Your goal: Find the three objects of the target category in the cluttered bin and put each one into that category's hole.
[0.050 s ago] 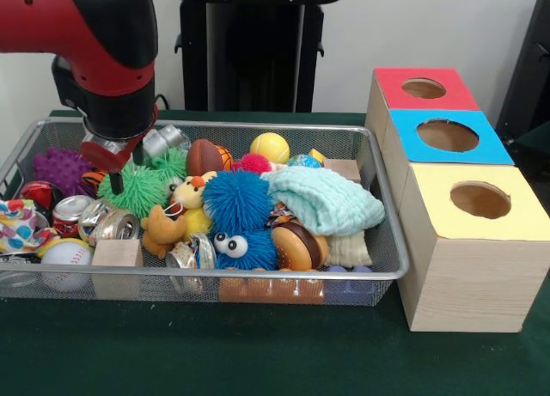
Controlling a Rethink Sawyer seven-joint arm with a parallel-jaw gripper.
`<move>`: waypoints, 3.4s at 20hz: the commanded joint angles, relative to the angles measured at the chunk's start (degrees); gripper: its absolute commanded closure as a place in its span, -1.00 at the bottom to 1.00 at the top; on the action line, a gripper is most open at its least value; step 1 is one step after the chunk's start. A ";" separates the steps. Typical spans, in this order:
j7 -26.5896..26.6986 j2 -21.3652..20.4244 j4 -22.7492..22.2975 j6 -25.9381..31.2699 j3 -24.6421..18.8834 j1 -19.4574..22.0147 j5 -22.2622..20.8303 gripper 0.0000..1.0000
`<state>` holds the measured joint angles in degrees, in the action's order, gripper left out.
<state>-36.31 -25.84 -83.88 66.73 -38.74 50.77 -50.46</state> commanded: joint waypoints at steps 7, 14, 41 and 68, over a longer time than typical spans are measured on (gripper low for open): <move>12.82 3.69 1.74 -3.97 0.94 0.41 -4.05 -1.00; 13.74 4.58 1.78 -8.78 0.92 2.12 -6.05 -1.00; 15.33 6.26 -0.25 -9.16 2.48 3.43 -6.31 -1.00; 14.54 0.29 -7.31 -4.52 -1.87 4.95 2.88 1.00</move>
<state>-36.30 -22.52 -84.86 58.11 -37.90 54.68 -49.62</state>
